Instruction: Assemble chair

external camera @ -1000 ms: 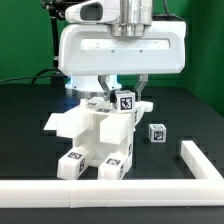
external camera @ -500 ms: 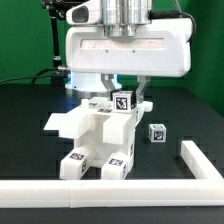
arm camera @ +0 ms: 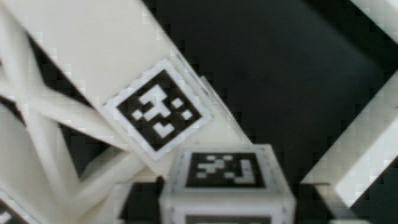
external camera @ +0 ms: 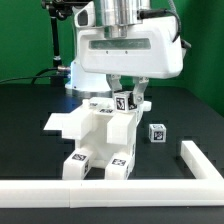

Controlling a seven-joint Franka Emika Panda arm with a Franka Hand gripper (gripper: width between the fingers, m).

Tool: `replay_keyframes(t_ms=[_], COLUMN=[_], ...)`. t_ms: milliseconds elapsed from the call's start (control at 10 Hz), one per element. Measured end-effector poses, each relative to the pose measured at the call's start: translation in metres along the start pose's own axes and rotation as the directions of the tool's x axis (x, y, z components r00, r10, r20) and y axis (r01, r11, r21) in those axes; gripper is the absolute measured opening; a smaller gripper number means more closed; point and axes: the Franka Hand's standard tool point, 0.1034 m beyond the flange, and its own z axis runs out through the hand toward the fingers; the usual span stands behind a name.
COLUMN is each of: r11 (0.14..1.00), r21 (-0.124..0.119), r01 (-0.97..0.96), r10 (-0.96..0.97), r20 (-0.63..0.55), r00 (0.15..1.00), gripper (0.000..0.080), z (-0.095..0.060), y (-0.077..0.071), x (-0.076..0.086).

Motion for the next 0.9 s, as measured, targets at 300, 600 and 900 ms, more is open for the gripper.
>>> replay_keyframes(t_ms=[300,600,900], r11=[0.897,0.731,0.424], r21=[-0.025,-0.029,-0.034], r01=[0.442,0.681,0.905], r10=[-0.442,-0.68,-0.904], r20=[0.031,0.046,0.04], r00=[0.897,0.732,0.425], gripper=[0.0601,0.0647,0.0649], z=[-0.0049,-0.0031,-0.0032], y=[-0.0049,-0.004,-0.0026], x=[0.0031,-0.0007,0.007])
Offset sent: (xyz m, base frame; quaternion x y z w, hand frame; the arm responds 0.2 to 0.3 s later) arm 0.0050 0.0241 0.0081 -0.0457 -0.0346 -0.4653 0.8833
